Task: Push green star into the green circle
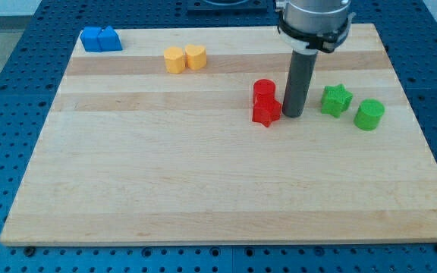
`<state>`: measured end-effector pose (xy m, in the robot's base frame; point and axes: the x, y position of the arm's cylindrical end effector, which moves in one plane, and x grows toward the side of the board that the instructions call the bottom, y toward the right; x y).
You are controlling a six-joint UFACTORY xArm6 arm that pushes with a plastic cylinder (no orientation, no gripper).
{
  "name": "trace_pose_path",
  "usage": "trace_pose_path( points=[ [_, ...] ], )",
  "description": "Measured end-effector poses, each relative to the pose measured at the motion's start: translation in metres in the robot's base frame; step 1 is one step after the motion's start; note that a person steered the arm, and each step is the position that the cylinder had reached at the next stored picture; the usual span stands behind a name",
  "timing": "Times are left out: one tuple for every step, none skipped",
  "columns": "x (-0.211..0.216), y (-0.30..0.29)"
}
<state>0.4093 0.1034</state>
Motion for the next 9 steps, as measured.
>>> trace_pose_path(
  points=[
    [-0.010, 0.019],
    [-0.010, 0.042],
    [-0.011, 0.062],
    [-0.016, 0.064],
    [-0.016, 0.065],
    [-0.016, 0.064],
    [-0.018, 0.050],
    [-0.019, 0.049],
    [-0.019, 0.049]
  ],
)
